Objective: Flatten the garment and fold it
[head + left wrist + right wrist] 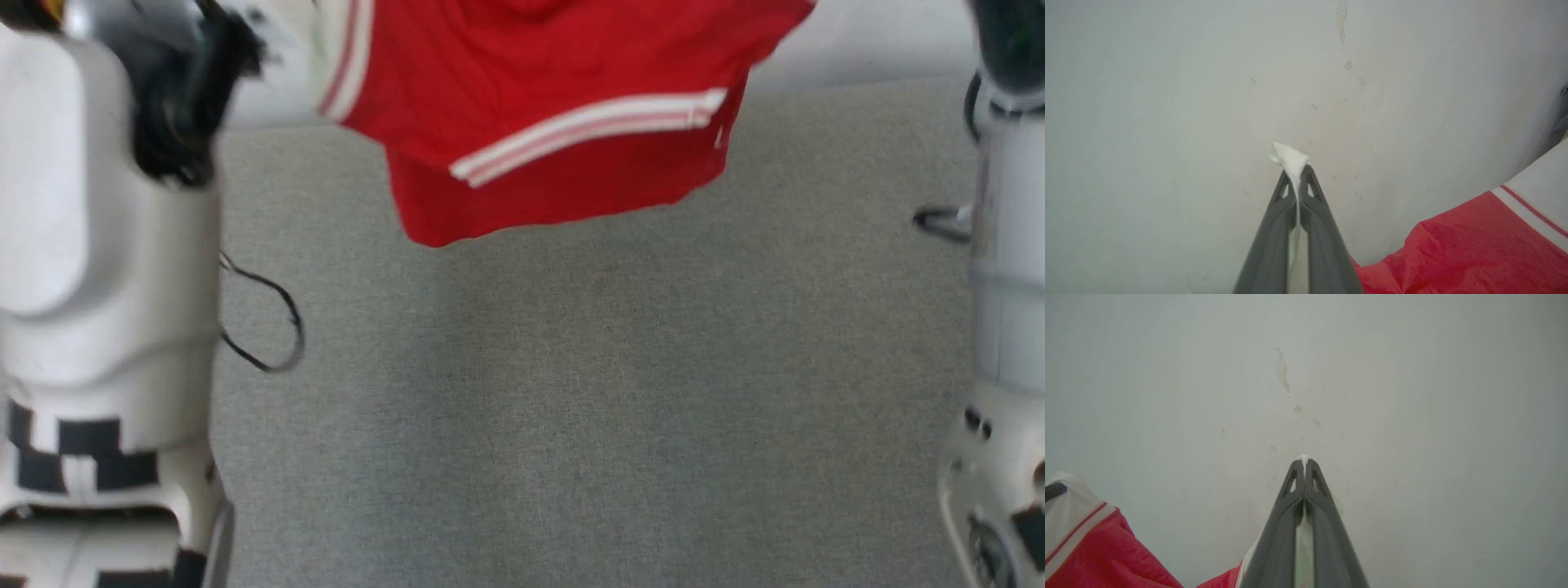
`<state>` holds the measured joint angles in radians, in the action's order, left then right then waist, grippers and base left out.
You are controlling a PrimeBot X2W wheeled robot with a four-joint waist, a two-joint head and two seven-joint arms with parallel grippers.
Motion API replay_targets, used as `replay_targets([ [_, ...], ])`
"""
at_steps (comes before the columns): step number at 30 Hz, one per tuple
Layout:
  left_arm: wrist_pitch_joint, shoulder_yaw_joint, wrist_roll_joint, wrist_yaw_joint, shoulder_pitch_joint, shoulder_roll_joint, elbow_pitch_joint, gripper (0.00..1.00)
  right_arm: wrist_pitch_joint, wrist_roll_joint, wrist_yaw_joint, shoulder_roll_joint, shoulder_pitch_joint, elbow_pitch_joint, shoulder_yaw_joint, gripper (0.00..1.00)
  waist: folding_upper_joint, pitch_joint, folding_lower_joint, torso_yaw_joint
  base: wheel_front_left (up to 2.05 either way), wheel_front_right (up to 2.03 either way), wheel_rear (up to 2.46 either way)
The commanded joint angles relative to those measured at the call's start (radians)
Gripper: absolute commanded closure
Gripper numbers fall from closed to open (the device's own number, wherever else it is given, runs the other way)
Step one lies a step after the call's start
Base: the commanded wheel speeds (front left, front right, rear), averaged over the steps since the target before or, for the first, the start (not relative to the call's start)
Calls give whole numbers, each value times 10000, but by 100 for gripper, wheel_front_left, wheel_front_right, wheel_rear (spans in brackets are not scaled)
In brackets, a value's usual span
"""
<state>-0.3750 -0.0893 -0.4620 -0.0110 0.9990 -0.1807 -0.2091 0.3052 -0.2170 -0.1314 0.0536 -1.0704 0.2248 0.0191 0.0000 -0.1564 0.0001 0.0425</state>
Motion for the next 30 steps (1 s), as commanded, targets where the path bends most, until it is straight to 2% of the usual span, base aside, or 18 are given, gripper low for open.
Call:
replay_targets([
  [1, -52, 46, 129, -74, 316, -129, -174, 100, -87, 163, 7, -28, -385, 221, -33, 100, 0, -243, -1, 144, 0, 0, 0],
  [8, 41, 228, 380, -361, 2213, -450, -1314, 100, -511, 1058, 7, -31, -2500, 2011, 59, 100, 0, -1213, -1, 372, 0, 0, 0],
  [17, 1086, 87, 531, -236, 4133, -247, -2217, 100, -1291, 2065, 7, -32, -4607, 3852, 235, 100, 0, -2877, -1, 482, 0, 0, 0],
  [25, 2287, 259, 271, 108, 5476, -73, -2995, 100, -1671, 3262, 7, -33, -6013, 4385, 318, 100, 0, -4318, -1, 352, 0, 0, 0],
  [30, 3202, 396, 93, 481, 5816, -98, -3524, 100, -1989, 4110, 7, -33, -6304, 4644, 821, 100, 0, -4972, -1, 66, 0, 0, 0],
])
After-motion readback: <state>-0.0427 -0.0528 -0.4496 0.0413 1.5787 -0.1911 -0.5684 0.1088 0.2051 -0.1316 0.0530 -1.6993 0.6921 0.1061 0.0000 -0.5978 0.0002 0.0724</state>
